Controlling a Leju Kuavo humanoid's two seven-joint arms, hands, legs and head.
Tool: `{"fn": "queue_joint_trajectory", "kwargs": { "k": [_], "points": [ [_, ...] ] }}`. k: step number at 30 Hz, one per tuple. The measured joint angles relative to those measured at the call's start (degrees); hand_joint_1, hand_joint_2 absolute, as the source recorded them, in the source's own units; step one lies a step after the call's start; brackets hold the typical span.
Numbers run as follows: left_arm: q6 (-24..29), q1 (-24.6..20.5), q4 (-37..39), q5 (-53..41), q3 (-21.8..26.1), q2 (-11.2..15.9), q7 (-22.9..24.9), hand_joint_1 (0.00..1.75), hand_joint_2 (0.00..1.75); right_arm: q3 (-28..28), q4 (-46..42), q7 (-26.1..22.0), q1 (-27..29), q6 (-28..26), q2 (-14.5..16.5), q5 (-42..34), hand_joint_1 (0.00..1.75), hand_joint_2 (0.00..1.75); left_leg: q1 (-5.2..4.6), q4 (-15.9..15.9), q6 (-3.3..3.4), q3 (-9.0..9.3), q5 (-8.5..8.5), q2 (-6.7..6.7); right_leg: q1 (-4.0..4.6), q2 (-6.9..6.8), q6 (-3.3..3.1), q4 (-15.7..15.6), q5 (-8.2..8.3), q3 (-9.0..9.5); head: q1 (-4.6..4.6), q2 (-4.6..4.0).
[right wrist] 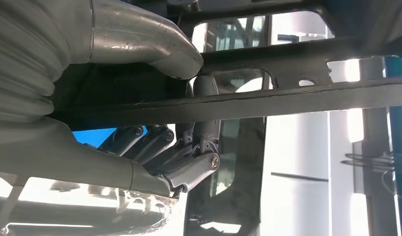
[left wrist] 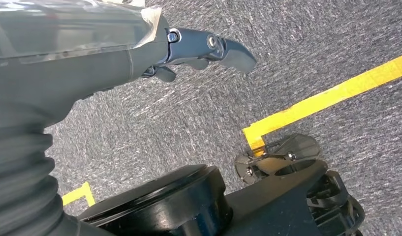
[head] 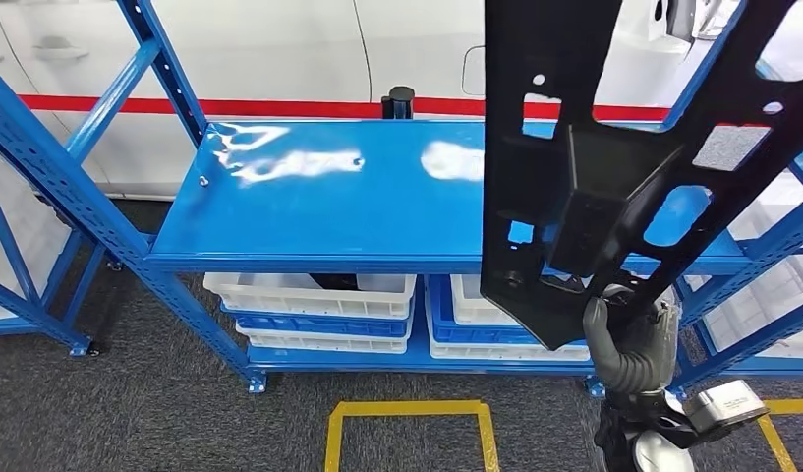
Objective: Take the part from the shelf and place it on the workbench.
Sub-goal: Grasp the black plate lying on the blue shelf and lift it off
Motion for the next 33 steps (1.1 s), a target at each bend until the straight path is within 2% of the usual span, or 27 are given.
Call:
{"fn": "queue_joint_trajectory", "kwargs": {
  "k": [1, 3, 4, 5, 6, 7, 9, 10, 11, 12, 13, 15, 17, 19, 20, 21, 22, 23, 24, 25, 26, 27, 28, 30, 31, 32, 33],
  "points": [
    [0.1, -0.1, 0.0, 0.0, 0.0, 0.0, 0.1, 0.0, 1.75, 0.4, 0.4, 0.0, -0.3, 0.1, -0.1, 0.0, 1.75, 1.75, 0.1, 1.4, -0.33, -0.44, -2.01, -0.02, -0.3, -0.13, -0.61, -0.1, 0.68, -0.61, -0.19, 0.0],
    [0.3, -0.3, 0.0, 0.0, 0.0, 0.0, 0.1, 0.0, 1.75, 0.9, 0.9, 0.0, -0.7, 0.3, -0.3, -0.1, 1.75, 1.75, 0.35, 7.2, -1.0, -1.57, -8.23, 0.01, -0.43, -0.33, -1.39, -0.1, 2.06, -1.98, -0.5, 0.0],
    [0.3, -0.4, 0.0, 0.0, 0.0, 0.0, 0.1, 0.0, 1.75, 1.1, 1.1, 0.0, -0.8, 0.3, -0.4, -0.1, 1.75, 1.75, 0.46, 11.0, -1.31, -1.99, -10.69, 0.03, -0.38, -0.41, -1.48, 0.0, 2.76, -2.74, -0.6, 0.0],
    [0.3, -0.4, 0.0, 0.0, 0.0, 0.0, 0.2, 0.0, 1.75, 1.2, 1.3, 0.0, -0.9, 0.3, -0.4, -0.1, 1.75, 1.75, 0.58, 13.9, -1.57, -1.99, -11.71, 0.04, -0.35, -0.47, -1.37, 0.2, 3.44, -3.58, -0.6, 0.0],
    [0.4, -0.4, 0.0, 0.0, 0.0, 0.0, 0.2, 0.0, 1.75, 1.3, 1.6, 0.0, -0.9, 0.3, -0.5, -0.1, 1.75, 1.75, 0.73, 15.4, -1.76, -1.38, -11.44, 0.05, -0.33, -0.51, -1.2, 0.4, 4.06, -4.44, -0.61, 0.0],
    [0.4, -0.3, 0.0, 0.0, 0.0, 0.1, 0.3, 0.0, 1.75, 1.4, 1.8, 0.0, -1.0, 0.3, -0.6, -0.1, 1.75, 1.75, 0.94, 14.9, -1.9, 0.14, -10.15, 0.07, -0.37, -0.53, -0.98, 0.7, 4.6, -5.39, -0.62, 0.0],
    [0.4, 0.1, 0.0, 0.0, 0.0, 0.1, 0.6, 0.0, 1.75, 1.6, 2.1, 0.0, -1.2, 0.3, -0.6, -0.3, 1.75, 1.75, 1.46, 8.4, -2.15, 5.34, -7.84, 0.06, -0.48, -0.51, -0.39, 1.5, 5.35, -7.02, -0.63, 0.0],
    [0.5, 0.4, 0.0, -0.1, 0.0, 0.1, 0.7, 0.0, 1.75, 1.6, 2.3, 0.0, -1.4, 0.3, -0.7, -0.4, 1.75, 1.75, 1.51, 4.4, -2.19, 7.91, -7.78, -0.06, -0.42, -0.49, 0.0, 2.0, 5.68, -7.69, -0.64, 0.0],
    [0.5, 0.6, 0.0, -0.1, 0.0, 0.0, 0.7, 0.0, 1.75, 1.7, 2.5, 0.0, -1.7, 0.4, -0.7, -0.6, 1.75, 1.75, 1.48, 1.5, -2.14, 9.57, -8.23, -0.19, -0.31, -0.5, 0.44, 2.4, 6.04, -8.22, -0.61, 0.0],
    [0.6, 0.8, 0.1, -0.1, 0.0, 0.0, 0.7, 0.0, 1.75, 1.8, 2.7, 0.0, -2.0, 0.4, -0.8, -0.8, 1.75, 1.75, 1.28, 0.2, -1.9, 10.03, -8.82, -0.32, -0.2, -0.53, 0.85, 2.5, 6.51, -8.62, -0.6, 0.0],
    [0.6, 0.9, 0.1, -0.1, 0.0, 0.0, 0.7, 0.0, 1.75, 1.9, 2.9, 0.0, -2.2, 0.3, -0.8, -1.0, 1.75, 1.75, 1.02, -0.5, -1.46, 10.07, -8.94, -0.41, -0.16, -0.56, 1.29, 2.5, 7.07, -8.93, -0.57, 0.0],
    [0.7, 1.0, 0.2, -0.1, 0.0, 0.0, 0.5, 0.0, 1.75, 2.1, 3.2, -0.1, -2.5, 0.1, -1.0, -1.3, 1.75, 1.75, 0.82, -0.7, -0.02, 8.81, -7.96, -0.23, -0.22, -0.56, 1.89, 2.5, 7.44, -9.74, -0.55, 0.0],
    [0.6, 1.0, 0.3, -0.3, 0.0, 0.0, 0.2, 0.0, 1.75, 2.2, 3.5, -0.1, -2.5, -0.3, -1.1, -1.6, 1.75, 1.75, 0.88, -0.9, 1.41, 7.21, -6.54, 0.1, -0.31, -0.42, 1.58, 5.2, 4.49, -11.53, -0.37, 0.0],
    [0.5, 0.8, 0.3, -0.5, -0.1, 0.0, -0.1, 0.0, 1.75, 2.2, 3.5, -0.1, -2.4, -0.8, -1.3, -1.9, 1.75, 1.75, 0.86, -0.9, 1.95, 5.47, -5.08, 0.28, -0.41, -0.2, 0.99, 12.6, -0.72, -13.87, -0.16, 0.0],
    [0.4, 0.7, 0.3, -0.6, -0.1, 0.1, -0.3, 0.0, 1.75, 2.2, 3.5, 0.0, -2.3, -1.0, -1.4, -2.1, 1.75, 1.75, 0.82, -0.8, 1.96, 4.59, -4.33, 0.34, -0.41, -0.1, 1.13, 16.4, -2.27, -14.47, -0.14, 0.0],
    [0.4, 0.6, 0.3, -0.7, -0.2, 0.1, -0.4, 0.0, 1.75, 2.1, 3.5, 0.0, -2.2, -1.2, -1.4, -2.2, 1.75, 1.75, 0.79, -0.8, 1.92, 3.65, -3.53, 0.38, -0.41, -0.01, 1.55, 19.1, -2.86, -14.4, -0.12, 0.0],
    [0.3, 0.4, 0.3, -0.8, -0.3, 0.1, -0.5, 0.0, 1.75, 2.1, 3.5, 0.0, -2.1, -1.4, -1.4, -2.2, 1.75, 1.75, 0.79, -0.8, 1.83, 2.85, -2.84, 0.41, -0.43, 0.03, 2.17, 19.6, -2.19, -13.3, -0.1, 0.0],
    [0.3, 0.3, 0.3, -0.9, -0.3, 0.1, -0.6, 0.0, 1.75, 2.1, 3.5, 0.0, -2.0, -1.5, -1.4, -2.3, 1.75, 1.75, 0.81, -0.7, 1.68, 2.05, -2.19, 0.42, -0.44, 0.05, 2.77, 17.7, -0.96, -11.04, -0.1, 0.0],
    [0.2, 0.2, 0.3, -1.0, -0.4, 0.2, -0.7, 0.0, 1.75, 2.0, 3.5, 0.0, -2.0, -1.6, -1.4, -2.3, 1.75, 1.75, 0.83, -0.7, 1.47, 1.47, -1.63, 0.41, -0.47, 0.05, 3.17, 14.0, 0.1, -7.91, -0.07, 0.0],
    [0.2, 0.0, 0.3, -1.3, -0.5, 0.2, -0.7, 0.0, 1.75, 2.0, 3.5, 0.1, -2.0, -1.7, -1.4, -2.3, 1.75, 1.75, 0.74, -0.6, 1.19, 1.01, -1.15, 0.39, -0.37, 0.06, 3.19, 9.1, 0.48, -4.34, -0.03, 0.0],
    [0.2, -0.1, 0.3, -1.5, -0.6, 0.2, -0.7, 0.0, 1.75, 1.9, 3.5, 0.1, -1.9, -1.8, -1.4, -2.4, 1.75, 1.75, 0.62, -0.6, 0.86, 0.7, -0.62, 0.39, -0.21, 0.14, 2.9, 4.7, 0.22, -1.3, -0.06, 0.0],
    [0.2, -0.2, 0.3, -1.8, -0.7, 0.2, -0.7, 0.0, 1.75, 1.8, 3.4, 0.1, -1.8, -1.9, -1.4, -2.4, 1.75, 1.75, 0.48, -0.6, 0.56, 0.5, -0.07, 0.4, -0.02, 0.22, 2.53, 1.7, -0.3, 0.52, -0.06, 0.0],
    [0.2, -0.2, 0.2, -2.0, -0.8, 0.3, -0.7, 0.0, 1.75, 1.6, 3.3, 0.1, -1.6, -1.9, -1.4, -2.5, 1.75, 1.75, 0.37, -0.8, 0.28, 0.36, 0.52, 0.4, 0.19, 0.29, 2.1, 0.1, -0.71, 1.3, -0.08, 0.0],
    [0.1, -0.3, 0.2, -2.3, -0.9, 0.4, -0.8, 0.0, 1.75, 1.2, 3.2, 0.1, -1.2, -2.0, -1.4, -2.6, 1.75, 1.75, 0.4, -1.0, -0.3, -0.01, 0.96, 0.34, -0.1, 0.26, 1.26, -0.3, -0.22, 0.65, -0.14, 0.0],
    [0.0, -0.3, 0.2, -2.4, -1.0, 0.5, -0.9, 0.0, 1.75, 1.0, 3.2, 0.1, -1.0, -2.1, -1.3, -2.7, 1.75, 1.75, 0.47, -0.4, -0.62, -0.34, -0.21, 0.29, -0.35, 0.19, 0.65, -0.3, 0.32, 0.28, -0.19, 0.0],
    [0.0, -0.4, 0.2, -2.5, -1.1, 0.5, -1.1, 0.0, 1.75, 0.9, 3.1, 0.1, -0.9, -2.3, -1.2, -2.6, 1.75, 1.75, 0.54, 1.2, -0.93, -0.85, -2.27, 0.22, -0.59, 0.11, 0.02, -0.4, 0.9, -0.2, -0.26, 0.0],
    [-0.1, -0.4, 0.2, -2.7, -1.3, 0.6, -1.3, 0.0, 1.75, 0.7, 3.0, 0.1, -0.8, -2.4, -1.1, -2.6, 1.75, 1.75, 0.64, 4.1, -1.2, -1.51, -5.2, 0.17, -0.64, 0.05, -0.47, -0.3, 1.45, -0.71, -0.34, 0.0]
  ]
}}
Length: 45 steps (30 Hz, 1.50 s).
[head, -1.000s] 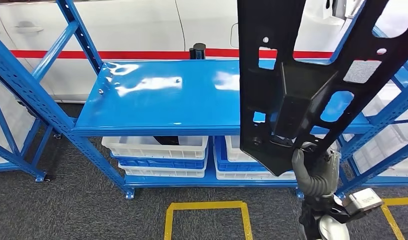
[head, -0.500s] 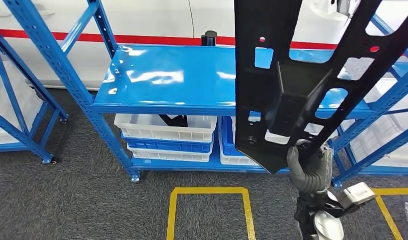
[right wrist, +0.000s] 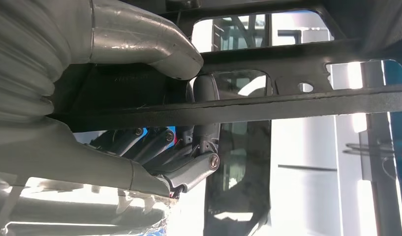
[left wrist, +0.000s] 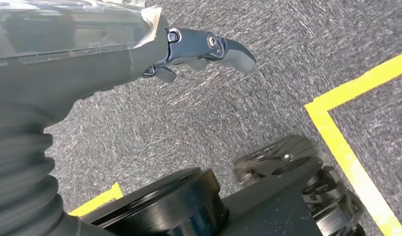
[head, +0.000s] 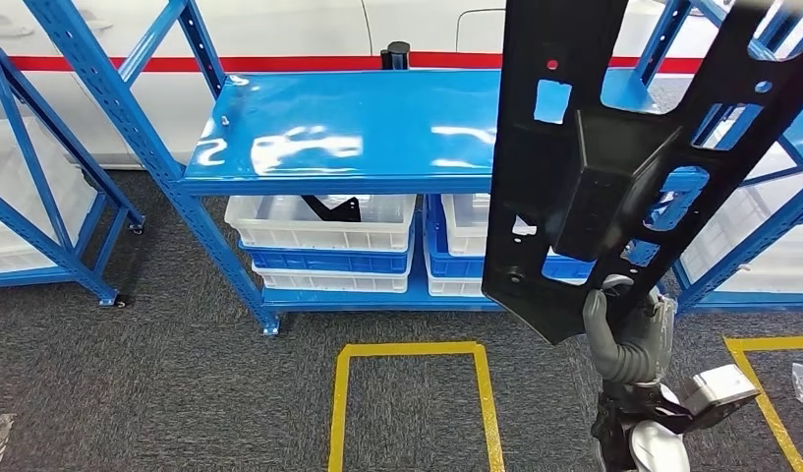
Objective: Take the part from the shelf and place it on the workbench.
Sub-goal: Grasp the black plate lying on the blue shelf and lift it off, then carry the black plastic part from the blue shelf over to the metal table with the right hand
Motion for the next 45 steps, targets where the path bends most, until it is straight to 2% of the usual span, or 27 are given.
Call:
{"fn": "queue_joint_trajectory", "kwargs": {
  "k": [2, 3, 4, 5, 8, 9, 12, 14, 15, 18, 19, 20, 22, 23, 25, 26, 28, 29, 31, 33, 34, 36, 38, 40, 41, 43, 45],
  "points": [
    [-0.1, -0.2, 0.0, -0.2, -0.4, 0.0, -0.3, 0.0, 1.75, -0.3, -0.3, 0.0, 0.5, -0.3, 0.3, 0.1, 1.75, 1.75, 0.04, 7.5, -0.37, -1.15, -4.78, -0.06, 0.33, -0.08, -0.47, 0.2, 0.99, -1.32, -0.08, 0.0],
    [-0.1, -0.3, 0.0, -0.4, -0.6, 0.0, -0.4, 0.0, 1.75, -0.5, -0.4, 0.0, 0.8, -0.4, 0.5, 0.2, 1.75, 1.75, 0.05, 10.1, -0.45, -1.06, -5.65, -0.07, 0.48, -0.11, -0.49, 0.3, 1.44, -2.03, -0.09, 0.0],
    [-0.1, -0.2, 0.0, -0.5, -0.7, 0.0, -0.4, 0.0, 1.75, -0.7, -0.5, 0.0, 1.1, -0.4, 0.6, 0.3, 1.75, 1.75, 0.06, 10.6, -0.42, -0.11, -5.29, -0.07, 0.59, -0.12, -0.44, 0.5, 1.82, -2.69, -0.09, 0.0],
    [-0.1, -0.1, 0.0, -0.7, -0.8, 0.0, -0.4, 0.0, 1.75, -0.9, -0.7, 0.0, 1.4, -0.5, 0.7, 0.4, 1.75, 1.75, 0.07, 8.9, -0.28, 1.76, -4.08, -0.07, 0.67, -0.09, -0.35, 0.6, 2.12, -3.24, -0.1, 0.0],
    [-0.2, 0.8, 0.0, -1.0, -1.1, 0.0, -0.3, 0.0, 1.75, -1.3, -1.3, 0.0, 1.7, -0.6, 0.9, 0.4, 1.75, 1.75, -0.12, -2.1, 0.89, 8.98, -1.1, -0.3, 0.87, -0.04, 0.24, 1.0, 2.73, -4.35, -0.05, 0.0],
    [-0.2, 1.0, 0.0, -1.1, -1.2, 0.0, -0.2, 0.0, 1.75, -1.3, -1.5, 0.0, 1.7, -0.6, 1.0, 0.4, 1.75, 1.75, -0.33, -4.3, 1.24, 10.14, -0.97, -0.4, 0.86, -0.1, 0.66, 1.1, 3.02, -4.63, -0.03, 0.0],
    [-0.2, 1.4, 0.0, -1.0, -1.4, 0.0, -0.2, 0.0, 1.75, -1.5, -1.7, 0.0, 1.8, -0.6, 1.1, 0.4, 1.75, 1.75, -0.76, -6.0, 2.1, 10.23, -0.08, -0.38, 0.61, -0.24, 2.28, 0.9, 3.97, -5.38, -0.07, 0.0],
    [-0.2, 1.4, 0.0, -1.0, -1.5, -0.2, -0.2, 0.0, 1.75, -1.6, -1.9, 0.0, 1.8, -0.6, 1.1, 0.4, 1.75, 1.75, -0.4, -7.5, 2.6, 10.25, 0.79, -0.26, 0.68, -0.11, 2.52, 2.3, 2.52, -6.51, -0.03, 0.0],
    [-0.2, 1.3, 0.0, -1.0, -1.5, -0.2, -0.2, 0.0, 1.75, -1.7, -2.0, 0.0, 1.7, -0.6, 1.1, 0.4, 1.75, 1.75, -0.16, -8.2, 2.8, 10.09, 1.05, -0.15, 0.71, -0.03, 2.32, 4.6, 0.77, -7.59, 0.1, 0.0],
    [-0.2, 1.3, 0.0, -1.0, -1.5, -0.2, -0.3, 0.0, 1.75, -1.7, -2.0, -0.1, 2.0, -0.6, 1.1, 0.4, 1.75, 1.75, -0.07, -7.8, 2.98, 8.44, 1.68, 0.14, 0.39, 0.07, 2.3, 15.6, -4.17, -11.01, 0.38, 0.0],
    [-0.2, 1.2, 0.0, -1.0, -1.5, -0.2, -0.3, 0.0, 1.75, -1.8, -2.0, -0.1, 2.1, -0.6, 1.1, 0.4, 1.75, 1.75, 0.0, -7.4, 2.86, 7.84, 1.87, 0.21, 0.19, 0.06, 2.81, 17.2, -4.33, -10.96, 0.37, 0.0],
    [-0.2, 1.1, 0.0, -1.0, -1.5, -0.2, -0.3, 0.0, 1.75, -1.9, -2.0, -0.1, 2.1, -0.6, 1.1, 0.4, 1.75, 1.75, 0.14, -6.9, 2.68, 7.22, 2.04, 0.25, -0.04, 0.06, 3.54, 16.7, -3.59, -9.84, 0.37, 0.0],
    [-0.2, 0.8, -0.1, -1.0, -1.5, -0.2, -0.3, 0.0, 1.75, -2.2, -2.1, -0.1, 2.1, -0.6, 1.2, 0.5, 1.75, 1.75, 0.47, -5.7, 2.16, 5.83, 2.38, 0.22, -0.64, 0.05, 5.1, 10.1, -1.54, -5.14, 0.43, 0.0],
    [-0.2, 0.7, -0.1, -1.0, -1.5, -0.1, -0.3, 0.0, 1.75, -2.3, -2.3, 0.0, 2.1, -0.6, 1.2, 0.6, 1.75, 1.75, 0.51, -5.1, 1.81, 5.1, 2.55, 0.13, -0.63, 0.15, 5.43, 6.2, -1.16, -2.69, 0.55, 0.0],
    [-0.2, 0.5, -0.2, -1.1, -1.6, 0.0, -0.4, 0.0, 1.75, -2.5, -2.6, 0.0, 2.3, -0.6, 1.3, 0.8, 1.75, 1.75, 0.29, -4.4, 1.02, 4.15, 3.0, -0.02, -0.4, 0.27, 4.96, 2.2, -1.52, -0.55, 0.64, 0.0],
    [-0.1, 0.5, -0.3, -1.2, -1.6, 0.0, -0.5, 0.0, 1.75, -2.5, -2.7, 0.0, 2.4, -0.6, 1.4, 0.8, 1.75, 1.75, 0.18, -4.3, 0.65, 3.9, 3.3, -0.07, -0.13, 0.34, 4.31, 2.0, -1.48, -0.58, 0.64, 0.0],
    [0.2, 0.5, -0.3, -1.3, -1.7, 0.0, -0.6, 0.0, 1.75, -2.6, -3.0, 0.0, 2.7, -0.5, 1.7, 0.9, 1.75, 1.75, 0.33, -4.1, 0.03, 3.44, 3.22, -0.03, -0.43, 0.37, 2.73, 2.2, -0.92, -1.68, 0.55, 0.0],
    [0.4, 0.5, -0.3, -1.3, -1.8, 0.0, -0.6, 0.0, 1.75, -2.6, -3.1, 0.1, 2.9, -0.4, 2.0, 1.0, 1.75, 1.75, 0.45, -3.3, -0.19, 2.99, 2.02, -0.03, -0.55, 0.42, 1.86, 2.2, -0.47, -2.08, 0.54, 0.0],
    [0.7, 0.3, -0.3, -1.1, -1.9, 0.0, -0.6, 0.0, 1.75, -2.6, -3.4, 0.1, 3.0, -0.1, 2.6, 1.1, 1.75, 1.75, 0.57, 1.3, -0.44, 1.57, -2.92, -0.08, -0.48, 0.54, 0.36, 2.1, 0.55, -3.09, 0.43, 0.0],
    [1.0, 0.2, -0.3, -0.7, -1.9, 0.0, -0.5, 0.0, 1.75, -2.4, -3.3, 0.2, 3.0, 0.1, 3.1, 1.1, 1.75, 1.75, 0.54, 7.9, -0.47, 0.35, -7.28, -0.11, -0.04, 0.87, -0.41, 2.2, 1.59, -4.3, 0.35, 0.0],
    [1.2, 0.1, -0.3, -0.6, -1.8, 0.0, -0.5, 0.0, 1.75, -2.4, -3.2, 0.2, 2.9, 0.2, 3.3, 1.1, 1.75, 1.75, 0.54, 10.2, -0.4, 0.36, -7.8, -0.11, 0.18, 1.16, -0.52, 2.2, 2.12, -4.94, 0.35, 0.0],
    [1.5, 0.3, -0.3, -0.4, -1.8, -0.2, -0.2, 0.0, 1.75, -2.0, -2.8, 0.3, 2.4, 0.4, 3.6, 1.3, 1.75, 1.75, 0.54, 9.4, 0.07, 2.77, -5.68, -0.27, 0.57, 2.08, -0.4, 2.3, 3.18, -6.22, 0.35, 0.0],
    [1.8, 0.9, -0.3, -0.1, -1.7, -0.3, 0.0, 0.0, 1.75, -1.4, -2.4, 0.4, 1.5, 0.6, 3.9, 1.6, 1.75, 1.75, 0.5, 2.4, 1.02, 7.82, -3.31, -2.04, 0.85, 3.22, -0.05, 2.3, 4.18, -7.3, 0.37, 0.0],
    [1.9, 1.6, -0.3, 0.1, -1.6, -0.5, 0.1, 0.0, 1.75, -0.6, -2.0, 0.5, 0.5, 0.7, 4.2, 1.8, 1.75, 1.75, 0.35, -3.5, 1.6, 11.3, -3.2, -3.93, 0.93, 4.2, 0.58, 2.3, 5.16, -8.09, 0.39, 0.0],
    [2.0, 1.8, -0.3, 0.2, -1.5, -0.6, 0.1, 0.0, 1.75, -0.3, -1.8, 0.5, 0.0, 0.7, 4.3, 1.9, 1.75, 1.75, 0.18, -4.7, 1.7, 11.79, -3.55, -4.07, 0.88, 4.61, 1.02, 2.3, 5.65, -8.45, 0.39, 0.0],
    [2.1, 2.0, -0.3, 0.3, -1.4, -0.9, 0.2, 0.0, 1.75, 0.1, -1.5, 0.6, -0.3, 0.7, 4.4, 2.0, 1.75, 1.75, 0.05, -5.6, 1.95, 11.48, -3.08, -2.84, 0.83, 4.99, 1.88, 2.3, 6.42, -9.33, 0.33, 0.0],
    [2.5, 2.1, -0.3, 0.6, -1.2, -1.1, 0.3, 0.0, 1.75, 0.3, -1.2, 0.7, -0.8, 0.8, 4.5, 2.0, 1.75, 1.75, 0.32, -6.4, 2.51, 10.86, -1.98, -1.38, 1.13, 3.63, 1.98, 4.8, 4.92, -11.14, 0.76, 0.0]
  ]
}}
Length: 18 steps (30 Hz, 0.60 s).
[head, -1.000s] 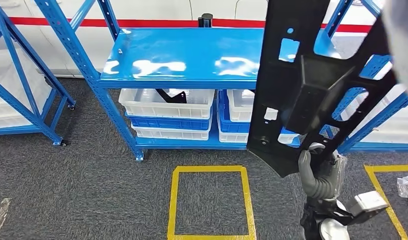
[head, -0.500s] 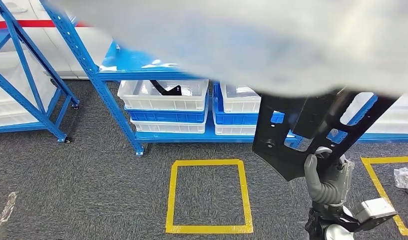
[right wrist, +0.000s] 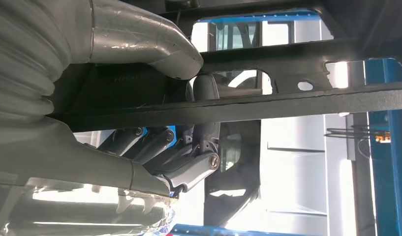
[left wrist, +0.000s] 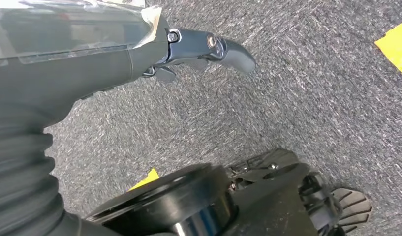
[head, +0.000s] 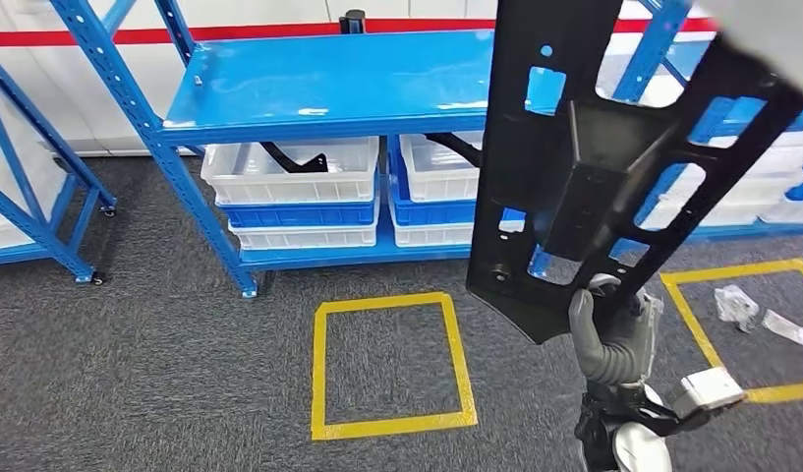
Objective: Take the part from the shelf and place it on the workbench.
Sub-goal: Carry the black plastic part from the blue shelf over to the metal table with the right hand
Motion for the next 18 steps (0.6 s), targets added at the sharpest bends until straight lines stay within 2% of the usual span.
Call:
{"fn": "queue_joint_trajectory", "kwargs": {
  "k": [2, 3, 4, 5, 6, 7, 8, 9, 10, 11, 13, 14, 15, 17, 18],
  "points": [
    [0.4, 0.1, 0.0, 0.4, 0.4, -0.1, 0.1, 0.0, 1.75, 0.5, 0.6, 0.1, -0.8, 0.1, 0.0, 0.0, 1.75, 1.75, 0.04, -0.2, 0.32, -0.84, 0.86, 1.57, -0.05, -1.86, -0.32, 6.9, -3.79, -2.77, 0.55, 0.0],
    [0.6, 0.1, 0.0, 0.5, 0.5, -0.1, 0.1, 0.0, 1.75, 0.8, 1.0, 0.1, -1.1, 0.1, 0.0, 0.0, 1.75, 1.75, 0.0, -0.2, 0.33, -1.25, 1.18, 2.42, -0.25, -2.33, -0.23, 10.7, -5.46, -3.95, 0.71, 0.0],
    [0.7, 0.1, 0.0, 0.6, 0.7, -0.1, 0.2, 0.0, 1.75, 1.0, 1.4, 0.1, -1.2, 0.1, 0.0, -0.1, 1.75, 1.75, -0.03, -0.2, 0.25, -1.61, 1.46, 3.18, -0.47, -2.62, 0.05, 13.1, -6.47, -4.32, 0.74, 0.0],
    [0.8, 0.1, 0.0, 0.6, 0.8, -0.1, 0.2, 0.0, 1.75, 1.3, 1.7, 0.1, -1.3, 0.0, 0.0, -0.2, 1.75, 1.75, -0.02, -0.2, 0.12, -1.91, 1.7, 3.89, -0.68, -2.91, 0.53, 13.4, -6.73, -3.56, 0.76, 0.0],
    [1.0, 0.0, -0.1, 0.6, 0.8, -0.1, 0.1, 0.0, 1.75, 1.4, 2.0, 0.1, -1.4, -0.2, -0.1, -0.3, 1.75, 1.75, 0.05, -0.1, -0.04, -2.13, 1.88, 4.57, -0.92, -3.33, 1.17, 11.1, -6.2, -1.4, 0.78, 0.0],
    [1.0, 0.0, -0.1, 0.6, 0.9, -0.1, 0.1, 0.0, 1.75, 1.5, 2.2, 0.1, -1.6, -0.5, -0.2, -0.5, 1.75, 1.75, 0.11, 0.0, -0.22, -2.26, 2.0, 5.15, -1.13, -4.22, 1.81, 6.9, -5.24, 1.68, 0.79, 0.0],
    [1.1, 0.0, -0.1, 0.5, 1.0, 0.0, 0.1, 0.0, 1.75, 1.5, 2.3, 0.0, -1.8, -0.9, -0.3, -0.8, 1.75, 1.75, -0.02, 0.2, -0.48, -2.36, 2.0, 5.68, -1.17, -5.61, 2.15, 2.5, -4.53, 4.72, 0.86, 0.0],
    [1.1, 0.0, -0.2, 0.4, 1.0, 0.0, 0.0, 0.0, 1.75, 1.5, 2.3, 0.0, -1.9, -1.1, -0.3, -1.0, 1.75, 1.75, -0.15, 0.4, -0.76, -2.42, 1.97, 6.15, -1.1, -6.63, 2.12, -1.0, -3.93, 7.02, 0.91, 0.0],
    [1.1, 0.0, -0.2, 0.3, 1.0, 0.1, 0.0, 0.0, 1.75, 1.5, 2.3, -0.1, -2.0, -1.4, -0.4, -1.2, 1.75, 1.75, -0.35, 0.6, -1.05, -2.45, 1.98, 6.54, -0.96, -7.31, 1.76, -2.9, -3.71, 8.17, 0.93, 0.0],
    [1.1, 0.0, -0.3, 0.2, 1.1, 0.2, 0.0, 0.0, 1.75, 1.5, 2.3, -0.1, -1.9, -1.5, -0.4, -1.3, 1.75, 1.75, -0.55, 0.6, -1.35, -2.47, 2.01, 6.96, -0.8, -7.33, 1.17, -3.4, -3.7, 8.3, 0.95, 0.0],
    [1.0, 0.0, -0.3, 0.1, 1.1, 0.3, -0.1, 0.0, 1.75, 1.5, 2.3, -0.2, -1.7, -1.6, -0.5, -1.4, 1.75, 1.75, -0.44, 0.8, -1.88, -2.53, 1.98, 7.39, -1.05, -6.06, 0.14, -3.3, -3.24, 7.83, 0.86, 0.0],
    [1.0, 0.0, -0.3, 0.0, 1.2, 0.4, -0.1, 0.0, 1.75, 1.5, 2.3, -0.2, -1.6, -1.6, -0.6, -1.4, 1.75, 1.75, -0.29, 1.4, -2.17, -2.78, 1.35, 6.68, -1.27, -5.47, -0.34, -3.3, -2.97, 7.61, 0.82, 0.0],
    [1.0, -0.1, -0.3, 0.0, 1.2, 0.3, -0.1, 0.0, 1.75, 1.5, 2.3, -0.2, -1.5, -1.7, -0.6, -1.4, 1.75, 1.75, -0.16, 3.0, -2.44, -3.43, 0.0, 5.41, -1.47, -4.92, -0.84, -3.4, -2.7, 7.42, 0.76, 0.0],
    [1.0, -0.4, -0.3, 0.0, 1.2, 0.2, -0.2, 0.0, 1.75, 1.5, 2.3, -0.3, -1.5, -1.8, -0.6, -1.4, 1.75, 1.75, -0.06, 9.7, -2.72, -6.08, -4.31, 2.48, -1.43, -3.86, -1.69, -3.4, -2.23, 6.86, 0.66, 0.0],
    [1.0, -0.7, -0.3, 0.0, 1.3, 0.2, -0.2, 0.0, 1.75, 1.5, 2.4, -0.3, -1.5, -1.9, -0.6, -1.4, 1.75, 1.75, -0.08, 13.7, -2.73, -7.56, -6.27, 1.76, -1.26, -3.29, -2.01, -3.4, -2.04, 6.57, 0.65, 0.0]
  ]
}}
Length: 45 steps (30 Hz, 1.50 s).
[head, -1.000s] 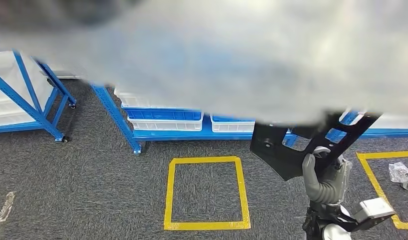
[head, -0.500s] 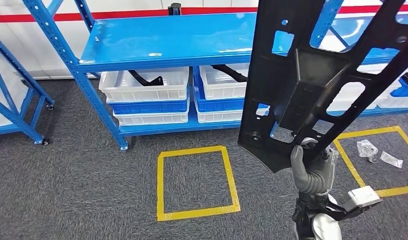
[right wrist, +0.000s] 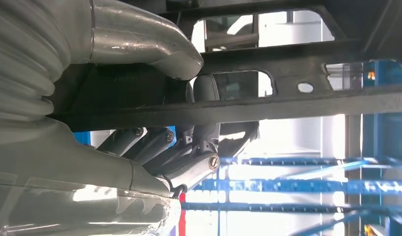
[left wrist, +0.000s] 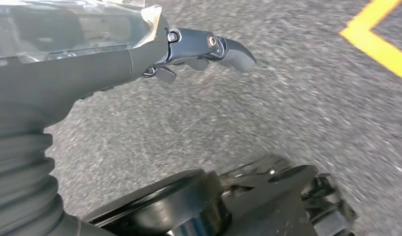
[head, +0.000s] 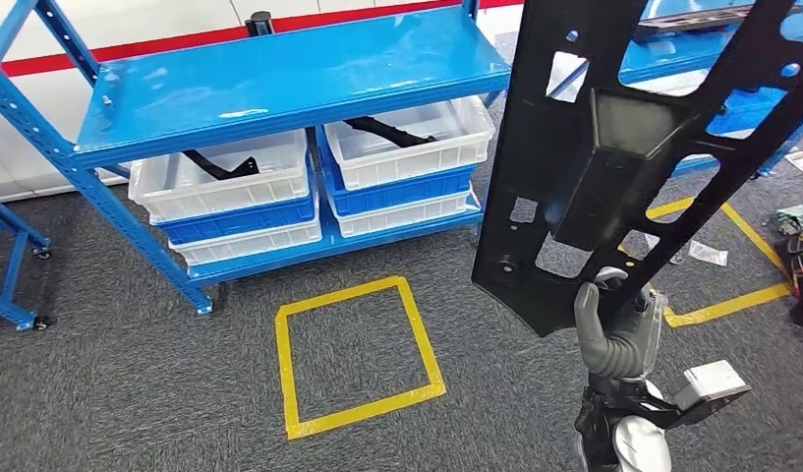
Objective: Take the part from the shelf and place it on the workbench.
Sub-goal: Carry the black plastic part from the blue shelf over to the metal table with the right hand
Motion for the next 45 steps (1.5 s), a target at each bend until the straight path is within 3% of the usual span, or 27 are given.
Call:
{"fn": "queue_joint_trajectory", "kwargs": {
  "k": [1, 2, 4, 6, 8, 10, 12, 14, 16, 17, 19, 21, 23, 24, 26, 27, 29, 31, 33, 34, 35, 37, 39, 40, 41, 43, 45],
  "points": [
    [0.0, -0.2, 0.0, 0.0, 0.0, 0.0, 0.0, 0.0, 1.75, 0.0, 0.1, 0.0, 0.0, -0.1, 0.0, 0.0, 1.75, 1.75, -0.01, 2.9, 0.05, -0.92, -1.04, -0.29, 0.16, 0.67, -0.15, 0.0, 0.16, -0.24, -0.01, 0.0],
    [0.0, -0.3, 0.0, 0.0, 0.0, -0.1, 0.0, 0.0, 1.75, 0.0, 0.1, 0.0, 0.0, -0.1, 0.0, 0.0, 1.75, 1.75, -0.01, 3.7, 0.15, -0.91, -0.9, -0.4, 0.28, 1.43, -0.17, 0.1, 0.3, -0.4, -0.01, 0.0],
    [-0.1, -0.2, 0.0, -0.2, 0.1, -0.1, 0.1, 0.0, 1.75, 0.0, 0.3, -0.1, 0.0, -0.2, 0.0, 0.0, 1.75, 1.75, 0.08, -0.9, 0.45, 1.95, 2.33, -0.99, 0.35, 3.07, 0.03, 0.3, 0.5, -0.56, -0.03, 0.0],
    [-0.4, 0.3, 0.1, -0.3, 0.1, -0.1, 0.0, 0.0, 1.75, -0.1, 0.3, -0.2, -0.2, -0.2, -0.1, 0.0, 1.75, 1.75, 0.34, -8.0, 0.66, 5.42, 5.26, -3.54, 0.52, 4.58, 0.41, 0.8, 0.72, -0.98, -0.04, 0.0],
    [-0.6, 0.6, 0.1, -0.4, 0.1, -0.2, -0.1, 0.0, 1.75, -0.1, 0.4, -0.4, -0.4, -0.2, -0.1, 0.0, 1.75, 1.75, 0.34, -11.2, 0.84, 6.52, 5.61, -5.14, 0.62, 5.77, 1.2, 1.1, 1.24, -2.03, -0.1, 0.0],
    [-0.6, 0.5, 0.2, -0.4, 0.1, -0.3, -0.2, 0.0, 1.75, -0.1, 0.4, -0.5, -0.4, -0.2, -0.3, 0.1, 1.75, 1.75, 0.17, -11.8, 1.43, 6.32, 5.76, -4.09, 0.5, 6.73, 2.21, 1.1, 1.89, -2.95, -0.16, 0.0],
    [-0.6, 0.6, 0.1, -0.4, 0.2, -0.4, -0.2, 0.0, 1.75, -0.1, 0.5, -0.5, -0.4, -0.3, -0.5, 0.1, 1.75, 1.75, 0.23, -12.2, 2.32, 6.17, 6.4, -2.66, 0.63, 5.11, 2.57, 2.6, 1.17, -4.25, 0.08, 0.0],
    [-0.6, 0.6, 0.1, -0.4, 0.2, -0.4, -0.2, 0.0, 1.75, -0.1, 0.5, -0.6, -0.5, -0.3, -0.6, 0.1, 1.75, 1.75, 0.16, -12.5, 2.88, 5.89, 6.8, -0.95, 0.81, 2.04, 2.3, 8.7, -1.74, -7.22, 0.53, 0.0],
    [-0.6, 0.6, 0.1, -0.5, 0.3, -0.3, -0.2, 0.0, 1.75, -0.1, 0.7, -0.7, -0.4, -0.4, -0.7, 0.1, 1.75, 1.75, 0.0, -12.4, 3.03, 5.58, 6.91, 0.76, 0.73, 0.79, 2.32, 15.9, -4.47, -10.19, 0.78, 0.0],
    [-0.6, 0.6, 0.1, -0.5, 0.3, -0.2, -0.2, 0.0, 1.75, -0.1, 0.8, -0.8, -0.3, -0.5, -0.8, 0.1, 1.75, 1.75, -0.03, -12.4, 3.04, 5.52, 6.92, 1.59, 0.63, 0.54, 2.61, 17.3, -4.79, -10.44, 0.81, 0.0],
    [-0.6, 0.6, 0.1, -0.5, 0.3, -0.1, -0.2, 0.0, 1.75, -0.1, 1.0, -1.0, 0.0, -0.7, -1.0, 0.1, 1.75, 1.75, -0.04, -12.4, 3.02, 5.55, 6.92, 2.85, 0.49, 0.14, 3.36, 15.1, -3.77, -8.65, 0.84, 0.0],
    [-0.6, 0.6, 0.1, -0.5, 0.4, 0.0, -0.2, 0.0, 1.75, -0.1, 1.0, -1.2, 0.0, -0.8, -1.1, 0.1, 1.75, 1.75, -0.11, -12.4, 2.87, 5.73, 6.83, 3.83, 0.49, -1.62, 3.92, 8.0, -1.71, -4.49, 0.86, 0.0],
    [-0.5, 0.6, 0.1, -0.5, 0.4, 0.1, -0.1, 0.0, 1.75, -0.1, 1.1, -1.4, 0.0, -0.8, -1.3, 0.0, 1.75, 1.75, -0.52, -12.3, 2.39, 5.88, 6.6, 4.85, 0.96, -3.84, 3.33, 2.1, -0.39, -1.11, 0.8, 0.0],
    [-0.5, 0.6, 0.1, -0.5, 0.4, 0.2, -0.1, 0.0, 1.75, -0.1, 1.2, -1.5, 0.0, -0.8, -1.4, 0.0, 1.75, 1.75, -0.75, -12.3, 2.13, 5.93, 6.52, 5.31, 1.21, -4.39, 2.73, 1.0, -0.26, -0.57, 0.72, 0.0],
    [-0.3, 0.6, 0.1, -0.5, 0.4, 0.2, -0.1, 0.0, 1.75, -0.1, 1.4, -1.7, 0.0, -0.8, -1.6, 0.0, 1.75, 1.75, -0.91, -12.3, 1.65, 6.02, 6.4, 6.23, 1.2, -3.16, 1.67, 0.9, -0.04, -0.81, 0.56, 0.0],
    [-0.1, 0.6, 0.1, -0.5, 0.4, 0.2, -0.1, 0.0, 1.75, -0.1, 1.5, -1.7, 0.0, -0.8, -1.7, 0.0, 1.75, 1.75, -0.82, -12.1, 1.34, 5.96, 6.09, 5.78, 0.9, -2.54, 1.34, 0.8, 0.14, -0.91, 0.51, 0.0],
    [0.1, 0.6, 0.1, -0.5, 0.4, 0.2, -0.2, 0.0, 1.75, -0.1, 1.6, -1.8, -0.1, -0.8, -1.8, -0.2, 1.75, 1.75, -0.54, -9.1, 0.76, 4.68, 3.81, 2.98, 0.25, -1.3, 0.41, 0.5, 0.47, -1.07, 0.29, 0.0],
    [0.2, 0.3, 0.1, -0.4, 0.4, 0.0, -0.4, 0.0, 1.75, 0.0, 1.8, -2.0, -0.3, -0.8, -1.8, -0.5, 1.75, 1.75, -0.37, -1.8, 0.48, 1.51, -0.14, 0.17, 0.2, -0.18, -0.26, 0.5, 0.64, -1.32, 0.08, 0.0],
    [0.2, -0.2, 0.1, -0.4, 0.4, 0.0, -0.6, 0.0, 1.75, 0.0, 2.1, -2.2, -0.3, -0.8, -1.9, -0.9, 1.75, 1.75, -0.29, 3.6, 0.36, -0.74, -1.89, -0.39, 0.28, 1.14, -0.4, 0.6, 0.73, -1.46, 0.02, 0.0],
    [0.2, -0.3, 0.1, -0.4, 0.4, 0.0, -0.6, 0.0, 1.75, 0.0, 2.2, -2.2, -0.3, -0.8, -1.9, -1.0, 1.75, 1.75, -0.18, 3.5, 0.32, -0.52, -1.02, -0.45, 0.26, 1.9, -0.37, 0.7, 0.75, -1.46, 0.01, 0.0],
    [0.2, -0.2, 0.1, -0.5, 0.4, 0.0, -0.5, 0.0, 1.75, 0.0, 2.3, -2.2, -0.3, -0.8, -1.9, -1.1, 1.75, 1.75, 0.02, 1.2, 0.29, 0.64, 0.83, -0.65, 0.2, 2.74, -0.32, 0.8, 0.77, -1.45, 0.0, 0.0],
    [0.2, 0.2, 0.1, -0.6, 0.4, -0.1, -0.5, 0.0, 1.75, 0.0, 2.5, -2.3, -0.3, -0.8, -1.9, -1.1, 1.75, 1.75, 0.61, -5.8, 0.11, 3.74, 4.71, -2.87, 0.25, 4.36, -0.09, 1.4, 0.81, -1.69, -0.06, 0.0],
    [0.2, 0.5, 0.2, -0.6, 0.4, -0.2, -0.5, 0.0, 1.75, 0.1, 2.5, -2.4, -0.5, -0.8, -1.9, -1.2, 1.75, 1.75, 0.91, -10.1, 0.14, 5.12, 5.68, -5.23, 0.37, 5.72, 0.52, 1.9, 1.07, -2.56, -0.03, 0.0],
    [0.2, 0.5, 0.2, -0.6, 0.4, -0.2, -0.5, 0.0, 1.75, 0.1, 2.5, -2.4, -0.6, -0.8, -1.9, -1.2, 1.75, 1.75, 0.76, -10.5, 0.32, 5.07, 5.38, -5.51, 0.41, 6.36, 1.02, 1.9, 1.35, -3.04, -0.03, 0.0],
    [0.2, 0.5, 0.2, -0.6, 0.4, -0.3, -0.5, 0.0, 1.75, 0.1, 2.5, -2.4, -0.5, -0.8, -2.0, -1.2, 1.75, 1.75, 0.62, -10.7, 0.74, 5.01, 5.36, -4.92, 0.32, 7.03, 1.52, 1.8, 1.66, -3.43, 0.01, 0.0],
    [0.2, 0.5, 0.2, -0.6, 0.4, -0.4, -0.5, 0.0, 1.75, 0.1, 2.5, -2.5, -0.4, -0.8, -2.1, -1.2, 1.75, 1.75, 0.49, -11.0, 1.72, 5.19, 5.87, -3.4, 0.31, 5.94, 2.12, 2.4, 1.54, -4.35, 0.08, 0.0],
    [0.3, 0.5, 0.2, -0.6, 0.4, -0.4, -0.5, 0.0, 1.75, 0.1, 2.5, -2.5, -0.5, -0.8, -2.3, -1.2, 1.75, 1.75, 0.52, -11.3, 2.44, 5.3, 6.28, -1.74, 0.47, 2.68, 2.04, 7.2, -0.66, -6.86, 0.61, 0.0]
  ]
}}
